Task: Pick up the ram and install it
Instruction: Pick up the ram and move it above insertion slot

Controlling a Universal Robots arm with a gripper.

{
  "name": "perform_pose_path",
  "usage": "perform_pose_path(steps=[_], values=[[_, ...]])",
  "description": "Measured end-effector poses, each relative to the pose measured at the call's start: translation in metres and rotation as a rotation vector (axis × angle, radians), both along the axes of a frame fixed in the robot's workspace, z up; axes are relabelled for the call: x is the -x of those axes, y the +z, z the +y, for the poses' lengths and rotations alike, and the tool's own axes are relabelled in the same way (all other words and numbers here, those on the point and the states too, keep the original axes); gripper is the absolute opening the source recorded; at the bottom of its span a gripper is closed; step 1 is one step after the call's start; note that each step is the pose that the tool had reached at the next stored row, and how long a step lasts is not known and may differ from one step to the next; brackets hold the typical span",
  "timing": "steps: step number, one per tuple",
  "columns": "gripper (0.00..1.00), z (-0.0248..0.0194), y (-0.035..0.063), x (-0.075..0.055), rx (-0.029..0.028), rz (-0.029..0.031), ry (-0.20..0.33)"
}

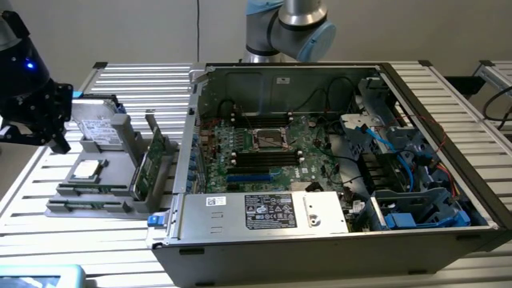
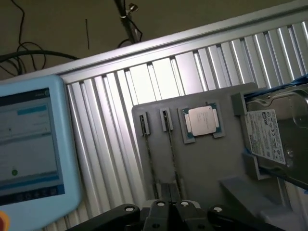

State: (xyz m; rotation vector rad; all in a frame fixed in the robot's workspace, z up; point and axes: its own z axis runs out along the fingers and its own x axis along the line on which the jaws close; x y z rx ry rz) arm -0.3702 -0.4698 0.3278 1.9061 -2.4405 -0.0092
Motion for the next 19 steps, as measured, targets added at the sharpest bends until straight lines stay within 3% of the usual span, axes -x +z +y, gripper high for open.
perform_pose_path(steps=[6, 10, 16, 19], values=[[0.11, 0.0000, 0.0000, 0.0000, 0.0002, -0.0118, 0.105], [0.11, 0.0000, -0.0001, 0.0000, 0.0004, -0.0216, 0.144], [0.11, 0.0000, -0.0001, 0.0000, 0.0004, -0.0216, 0.144], [0.30, 0.0000, -0.0002, 0.0001, 0.0004, -0.0216, 0.144]])
